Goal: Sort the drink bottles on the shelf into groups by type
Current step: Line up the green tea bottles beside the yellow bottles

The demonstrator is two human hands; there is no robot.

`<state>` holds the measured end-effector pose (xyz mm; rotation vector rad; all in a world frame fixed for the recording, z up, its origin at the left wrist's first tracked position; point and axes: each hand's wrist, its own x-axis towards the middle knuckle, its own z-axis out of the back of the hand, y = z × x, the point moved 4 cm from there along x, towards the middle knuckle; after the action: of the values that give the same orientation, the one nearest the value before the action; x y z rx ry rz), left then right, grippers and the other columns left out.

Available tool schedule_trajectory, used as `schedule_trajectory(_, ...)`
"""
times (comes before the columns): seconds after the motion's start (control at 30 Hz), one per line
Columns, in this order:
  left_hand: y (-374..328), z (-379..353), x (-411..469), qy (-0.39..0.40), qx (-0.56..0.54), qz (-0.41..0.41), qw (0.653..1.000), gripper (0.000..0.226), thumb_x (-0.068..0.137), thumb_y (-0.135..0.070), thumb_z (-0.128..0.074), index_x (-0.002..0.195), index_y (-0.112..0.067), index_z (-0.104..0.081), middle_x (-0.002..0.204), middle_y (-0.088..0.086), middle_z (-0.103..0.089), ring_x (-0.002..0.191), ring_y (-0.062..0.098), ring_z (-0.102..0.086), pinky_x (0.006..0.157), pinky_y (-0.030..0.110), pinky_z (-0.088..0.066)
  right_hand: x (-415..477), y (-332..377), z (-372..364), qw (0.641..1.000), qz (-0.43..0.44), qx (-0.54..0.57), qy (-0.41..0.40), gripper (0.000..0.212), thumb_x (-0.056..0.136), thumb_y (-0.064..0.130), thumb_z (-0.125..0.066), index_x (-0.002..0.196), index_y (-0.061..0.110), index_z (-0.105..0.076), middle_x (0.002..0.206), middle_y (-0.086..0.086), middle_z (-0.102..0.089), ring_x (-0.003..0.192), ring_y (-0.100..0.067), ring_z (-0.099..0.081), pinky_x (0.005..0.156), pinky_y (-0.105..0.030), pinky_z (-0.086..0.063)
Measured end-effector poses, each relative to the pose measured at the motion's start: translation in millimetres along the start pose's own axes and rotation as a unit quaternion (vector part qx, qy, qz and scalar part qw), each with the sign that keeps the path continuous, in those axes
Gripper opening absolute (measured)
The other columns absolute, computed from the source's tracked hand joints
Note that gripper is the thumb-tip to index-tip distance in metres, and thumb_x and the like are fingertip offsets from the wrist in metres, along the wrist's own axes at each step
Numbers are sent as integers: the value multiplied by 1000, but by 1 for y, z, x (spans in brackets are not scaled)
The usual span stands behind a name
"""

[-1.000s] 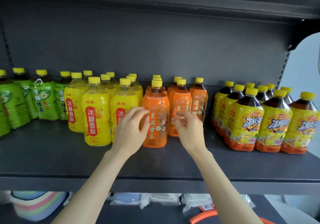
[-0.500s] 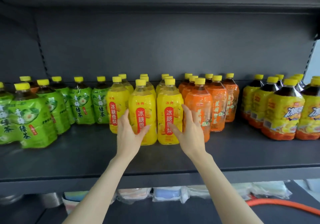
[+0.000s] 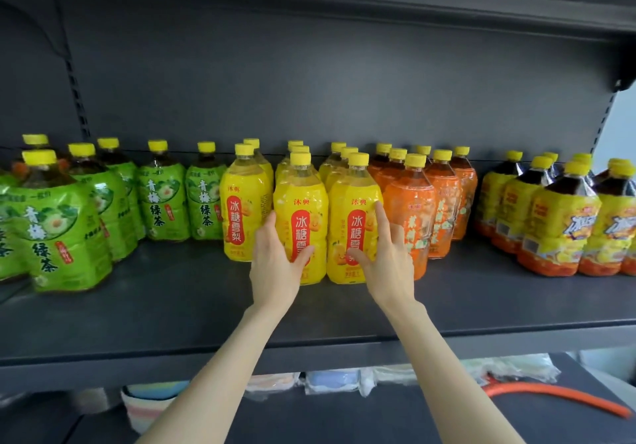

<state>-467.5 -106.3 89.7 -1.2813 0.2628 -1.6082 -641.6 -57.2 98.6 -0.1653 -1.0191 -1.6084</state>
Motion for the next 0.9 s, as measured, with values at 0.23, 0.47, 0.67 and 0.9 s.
schedule_trajectory(0.23, 1, 37, 1, 66, 38, -40, 996, 52, 86, -40, -62, 131, -17, -49, 128, 3, -58, 107, 18, -60, 86, 42, -53, -9, 35, 14, 997, 57, -38, -42, 47, 93, 29, -59, 135, 12, -48, 132, -12, -48, 108, -33, -56, 64, -34, -46)
schedule_trajectory(0.47, 10, 155, 7, -1, 55, -103, 993, 19, 88, -21, -62, 104, -11, -66, 89, -5, -67, 79, 10, -63, 75, 32, -54, -19, 132, -10, 989, 130, 73, 6, 29, 95, 28, -55, 118, 12, -63, 115, -5, -63, 92, -24, -63, 66, -30, -48)
schedule_trajectory(0.67, 81, 256, 5, -19, 106, -93, 990, 16, 88, -20, -62, 101, -13, -67, 85, -9, -67, 78, 5, -62, 74, 27, -52, -50, 238, -63, 977, 169, 129, 28, 25, 93, 25, -56, 113, 12, -65, 111, -3, -64, 92, -21, -63, 73, -36, -52)
schedule_trajectory(0.9, 191, 378, 6, -19, 140, -62, 988, 9, 86, -18, -64, 94, -17, -68, 78, -13, -64, 74, 0, -60, 68, 29, -51, -110, 359, -151, 972, 165, 154, 67, 22, 95, 25, -54, 109, 12, -65, 109, -2, -63, 91, -25, -61, 74, -39, -50)
